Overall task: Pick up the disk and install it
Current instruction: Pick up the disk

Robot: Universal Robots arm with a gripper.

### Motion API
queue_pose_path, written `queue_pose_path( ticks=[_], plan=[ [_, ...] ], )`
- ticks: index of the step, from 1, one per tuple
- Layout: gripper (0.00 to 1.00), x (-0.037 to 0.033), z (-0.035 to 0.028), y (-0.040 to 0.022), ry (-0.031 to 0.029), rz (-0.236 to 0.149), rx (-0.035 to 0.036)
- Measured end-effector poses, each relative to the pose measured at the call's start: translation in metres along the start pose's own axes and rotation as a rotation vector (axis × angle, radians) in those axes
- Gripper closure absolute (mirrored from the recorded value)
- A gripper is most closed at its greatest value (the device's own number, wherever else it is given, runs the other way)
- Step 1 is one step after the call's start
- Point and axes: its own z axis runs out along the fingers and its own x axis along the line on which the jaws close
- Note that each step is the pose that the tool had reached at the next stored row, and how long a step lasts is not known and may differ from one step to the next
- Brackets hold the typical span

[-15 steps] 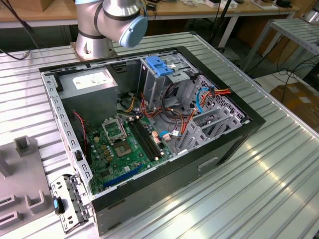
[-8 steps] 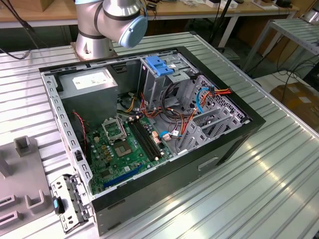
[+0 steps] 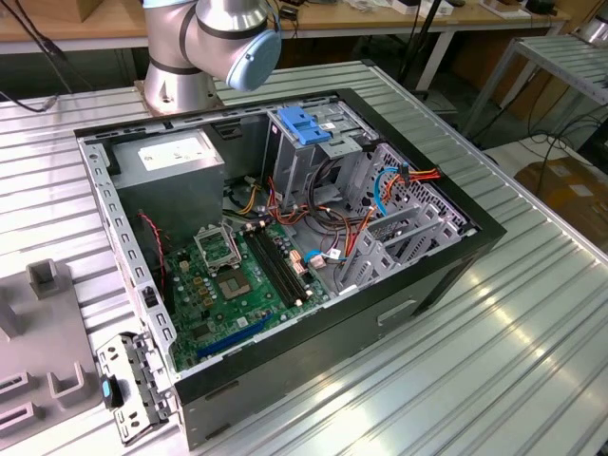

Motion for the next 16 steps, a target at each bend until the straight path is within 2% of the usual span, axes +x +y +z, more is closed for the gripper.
queue_pose_path(
  ticks=[12, 16],
  plan=[
    [0.63, 0.0002, -0.0076, 0.0000, 0.0000, 0.000, 0.0000],
    [0.63, 0.0004, -0.0118, 0.0001, 0.0000, 0.000, 0.0000]
  ],
)
